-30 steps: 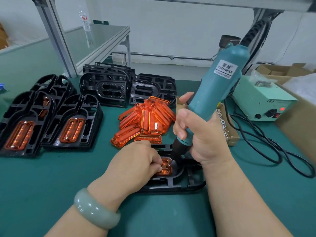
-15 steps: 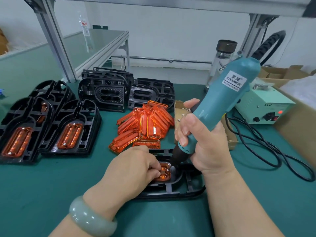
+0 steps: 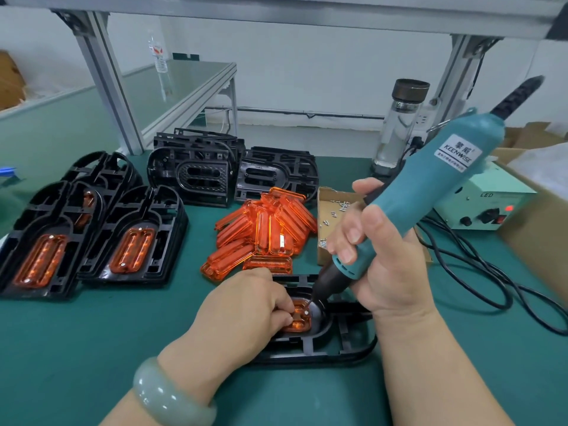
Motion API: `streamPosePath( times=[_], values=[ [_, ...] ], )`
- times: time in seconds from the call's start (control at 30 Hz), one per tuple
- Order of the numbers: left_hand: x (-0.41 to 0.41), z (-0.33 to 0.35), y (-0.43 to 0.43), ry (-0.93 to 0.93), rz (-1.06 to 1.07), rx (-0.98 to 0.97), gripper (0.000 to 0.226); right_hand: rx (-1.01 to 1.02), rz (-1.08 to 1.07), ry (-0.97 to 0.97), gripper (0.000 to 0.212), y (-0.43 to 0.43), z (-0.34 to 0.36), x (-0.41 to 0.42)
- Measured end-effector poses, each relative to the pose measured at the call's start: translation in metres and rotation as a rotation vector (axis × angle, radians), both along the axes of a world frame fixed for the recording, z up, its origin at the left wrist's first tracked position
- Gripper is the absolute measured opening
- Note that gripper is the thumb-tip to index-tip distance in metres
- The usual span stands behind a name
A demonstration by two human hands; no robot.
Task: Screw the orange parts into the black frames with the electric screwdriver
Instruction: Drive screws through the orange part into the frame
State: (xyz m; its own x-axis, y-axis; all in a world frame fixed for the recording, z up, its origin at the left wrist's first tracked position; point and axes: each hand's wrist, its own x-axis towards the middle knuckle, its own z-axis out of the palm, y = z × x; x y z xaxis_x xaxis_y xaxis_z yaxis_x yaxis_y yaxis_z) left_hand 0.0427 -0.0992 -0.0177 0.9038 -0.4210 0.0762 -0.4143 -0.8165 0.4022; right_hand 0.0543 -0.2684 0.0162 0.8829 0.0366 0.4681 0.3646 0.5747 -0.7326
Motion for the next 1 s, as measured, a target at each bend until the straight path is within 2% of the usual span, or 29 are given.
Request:
streamPosePath(
  times=[0.17, 0.3, 0.47, 0.63, 0.77, 0.87, 1.0],
  values=[
    [0.0, 0.0, 0.0, -0.004, -0.026, 0.007, 0.019, 0.1, -0.021, 0.084, 0.053, -0.003, -0.002, 0.004],
    [0.002, 0.001, 0.0, 0.006, -0.044, 0.051, 0.018, 0.165, -0.111, 0.143, 0.019, -0.009, -0.006, 0.006],
    [0.003, 0.012, 0.003, -0.05, -0.018, 0.079, 0.018, 0.23, -0.125, 0.185, 0.028, -0.019, -0.008, 0.007],
    [0.026, 0.031, -0.005, -0.021, -0.018, 0.003, 0.014, 0.334, -0.192, 0.299, 0.023, -0.026, -0.009, 0.011],
    [0.06, 0.041, -0.04, -0.101, -0.08, -0.068, 0.025, 0.402, -0.251, 0.383, 0.012, -0.03, -0.009, 0.015],
    [0.081, 0.041, -0.068, -0.105, -0.128, -0.019, 0.028, 0.417, -0.278, 0.423, 0.01, -0.034, -0.008, 0.016],
    [0.098, 0.031, -0.093, -0.103, -0.226, 0.175, 0.03, 0.424, -0.277, 0.444, 0.015, -0.038, -0.009, 0.017]
  ],
)
